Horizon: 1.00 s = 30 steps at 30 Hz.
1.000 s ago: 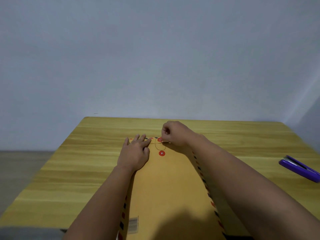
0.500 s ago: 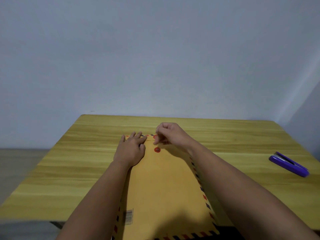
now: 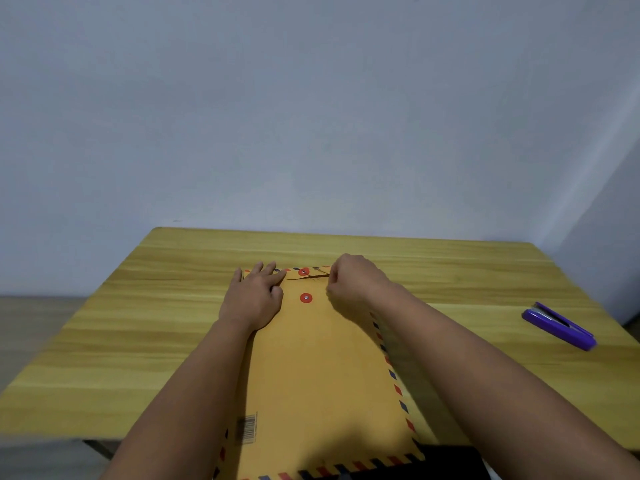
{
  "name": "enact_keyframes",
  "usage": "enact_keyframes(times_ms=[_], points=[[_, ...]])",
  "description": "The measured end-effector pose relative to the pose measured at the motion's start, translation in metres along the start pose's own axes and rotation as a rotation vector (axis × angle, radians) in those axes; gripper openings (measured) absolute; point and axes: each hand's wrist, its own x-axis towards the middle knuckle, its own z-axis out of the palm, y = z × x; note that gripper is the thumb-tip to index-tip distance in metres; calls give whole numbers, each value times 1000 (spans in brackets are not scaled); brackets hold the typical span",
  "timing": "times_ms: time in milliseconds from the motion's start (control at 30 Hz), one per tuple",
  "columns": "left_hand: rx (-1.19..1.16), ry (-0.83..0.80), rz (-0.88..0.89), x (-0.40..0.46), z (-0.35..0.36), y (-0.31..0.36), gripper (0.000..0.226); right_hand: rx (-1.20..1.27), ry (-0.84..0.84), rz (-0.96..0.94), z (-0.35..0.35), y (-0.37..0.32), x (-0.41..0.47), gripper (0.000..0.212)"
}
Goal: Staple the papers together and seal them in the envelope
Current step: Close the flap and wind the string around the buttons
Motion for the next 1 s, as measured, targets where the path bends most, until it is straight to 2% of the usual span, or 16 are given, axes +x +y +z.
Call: enact_keyframes(times_ms=[100, 267, 367, 500, 567, 667, 800, 900, 967, 1000], points=[[-3, 7, 0, 0, 0, 1, 55, -81, -7, -139, -2, 0, -7, 13], [3, 13, 8, -1, 0, 1, 60, -91, 16, -501, -4, -5, -21, 16], [-7, 17, 6, -2, 1, 2, 56, 173, 88, -560, 3, -11, -27, 11], [-13, 18, -3, -1, -1, 2, 55, 777, -32, -386, -3, -20, -29, 26], [-11, 12, -3, -1, -2, 1, 55, 889, -8, -311, -6, -20, -28, 32], [-3, 7, 2, -1, -2, 1, 63, 778, 108, -183, -2, -18, -22, 35], [1, 9, 5, -1, -2, 1, 67, 348, 153, -71, 11, -11, -17, 27], [6, 6, 1, 0, -1, 0, 59, 37, 191, -94, 18, -6, -20, 14], [8, 8, 2, 1, -1, 0, 58, -46, 216, -140, 20, -3, -23, 2], [6, 8, 1, 1, -1, 0, 58, -72, 234, -161, 22, -2, -23, 8]])
